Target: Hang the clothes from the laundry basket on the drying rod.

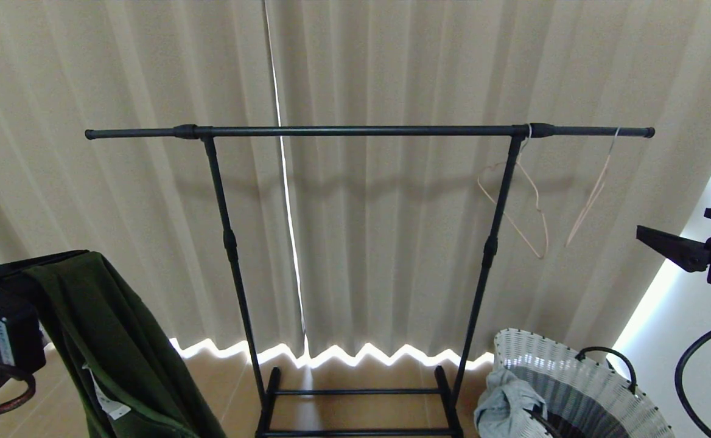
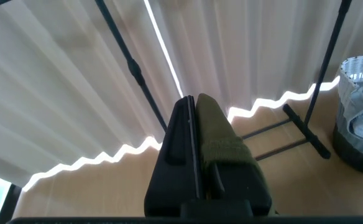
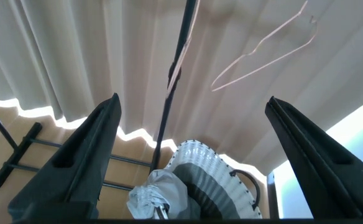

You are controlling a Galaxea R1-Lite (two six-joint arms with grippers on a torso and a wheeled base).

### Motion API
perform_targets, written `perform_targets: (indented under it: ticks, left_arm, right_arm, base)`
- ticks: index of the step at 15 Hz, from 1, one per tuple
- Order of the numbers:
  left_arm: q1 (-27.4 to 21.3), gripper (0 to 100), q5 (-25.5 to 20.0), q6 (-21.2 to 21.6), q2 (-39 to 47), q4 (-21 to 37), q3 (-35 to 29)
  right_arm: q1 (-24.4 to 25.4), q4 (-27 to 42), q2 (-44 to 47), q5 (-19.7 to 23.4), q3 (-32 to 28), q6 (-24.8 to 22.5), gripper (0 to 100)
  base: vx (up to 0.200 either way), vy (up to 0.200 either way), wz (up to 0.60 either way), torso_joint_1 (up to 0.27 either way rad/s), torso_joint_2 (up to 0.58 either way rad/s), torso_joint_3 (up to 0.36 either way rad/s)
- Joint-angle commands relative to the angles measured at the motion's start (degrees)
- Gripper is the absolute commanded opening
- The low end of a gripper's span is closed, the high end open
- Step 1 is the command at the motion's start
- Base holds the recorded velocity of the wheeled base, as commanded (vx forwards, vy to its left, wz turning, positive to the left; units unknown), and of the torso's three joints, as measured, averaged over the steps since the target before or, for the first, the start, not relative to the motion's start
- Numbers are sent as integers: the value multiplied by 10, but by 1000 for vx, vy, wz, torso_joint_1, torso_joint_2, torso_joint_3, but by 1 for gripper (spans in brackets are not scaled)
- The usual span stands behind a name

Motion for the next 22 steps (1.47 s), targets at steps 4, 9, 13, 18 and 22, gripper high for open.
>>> perform_targets:
  ticks: [4, 9, 13, 18, 22]
  left_arm:
    - [10, 0, 0, 0, -3, -3, -1]
    - [12, 0, 0, 0, -3, -3, -1]
    - [12, 0, -1, 0, -3, -3, -1]
    - [12, 0, -1, 1, -3, -4, 0]
    - [12, 0, -1, 1, -3, -17, 1]
  right_arm:
    - [0, 0, -1, 0, 0, 0, 100]
    - [0, 0, -3, 0, 0, 0, 100]
    - [0, 0, -3, 0, 0, 0, 100]
    - [0, 0, -1, 0, -1, 0, 100]
    - [-10, 0, -1, 0, -1, 0, 100]
  base:
    - [0, 0, 0, 0, 0, 0]
    - [0, -160, 0, 3, -1, 4]
    - [0, -200, 0, 6, 1, 0]
    - [0, -160, 0, 7, 0, 4]
    - [0, 0, 0, 0, 0, 0]
